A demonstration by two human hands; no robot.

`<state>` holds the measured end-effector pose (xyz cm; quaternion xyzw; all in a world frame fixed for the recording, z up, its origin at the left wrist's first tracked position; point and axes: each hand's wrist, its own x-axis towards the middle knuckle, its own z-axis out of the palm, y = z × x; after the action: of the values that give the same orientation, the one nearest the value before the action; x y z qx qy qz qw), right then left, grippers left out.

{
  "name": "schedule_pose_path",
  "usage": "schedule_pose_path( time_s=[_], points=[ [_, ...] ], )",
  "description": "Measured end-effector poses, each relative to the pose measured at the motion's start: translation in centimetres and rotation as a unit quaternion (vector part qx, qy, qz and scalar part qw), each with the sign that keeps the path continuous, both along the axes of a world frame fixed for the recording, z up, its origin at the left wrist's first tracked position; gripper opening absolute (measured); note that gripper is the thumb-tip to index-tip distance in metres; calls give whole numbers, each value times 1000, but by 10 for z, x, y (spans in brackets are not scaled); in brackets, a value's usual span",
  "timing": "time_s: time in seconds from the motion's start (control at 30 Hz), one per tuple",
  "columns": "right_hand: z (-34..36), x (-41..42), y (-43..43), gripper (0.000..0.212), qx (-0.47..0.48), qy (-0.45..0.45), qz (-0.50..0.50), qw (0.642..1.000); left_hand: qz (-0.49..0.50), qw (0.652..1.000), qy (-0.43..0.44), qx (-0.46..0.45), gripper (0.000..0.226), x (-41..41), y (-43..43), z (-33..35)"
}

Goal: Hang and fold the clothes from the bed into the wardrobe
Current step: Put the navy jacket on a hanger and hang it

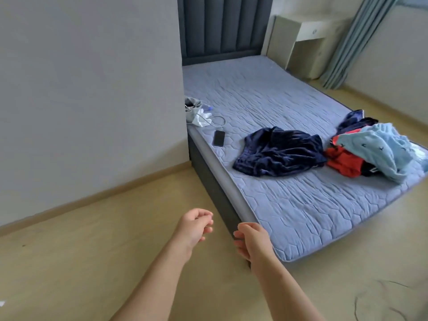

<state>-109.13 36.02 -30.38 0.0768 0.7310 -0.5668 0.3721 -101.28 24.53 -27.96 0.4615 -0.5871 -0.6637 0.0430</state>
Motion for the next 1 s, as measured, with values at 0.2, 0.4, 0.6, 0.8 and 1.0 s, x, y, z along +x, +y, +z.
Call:
schedule_pose_path(
  time_s=[0.2,0.4,0.6,0.8,1.0],
  points=[
    [-9,-64,33,20,-10,-32,-59,998,-55,998,-22,-5,17,-78,19,-5],
    [-25,-137,26,8,9,-56,-115,992,-111,993,-37,-2,15,-164,1,-30],
    [-43,-239,-30,13,15,-71,-169,983,-177,981,-73,-16,15,-283,-60,-52],
    [-56,-327,-90,14,21,-98,-188,977,-211,970,-114,-45,18,-380,-129,-80],
    [-104,-374,-107,12,57,-147,-213,964,-265,946,-187,-23,16,-436,-148,-131]
  ],
)
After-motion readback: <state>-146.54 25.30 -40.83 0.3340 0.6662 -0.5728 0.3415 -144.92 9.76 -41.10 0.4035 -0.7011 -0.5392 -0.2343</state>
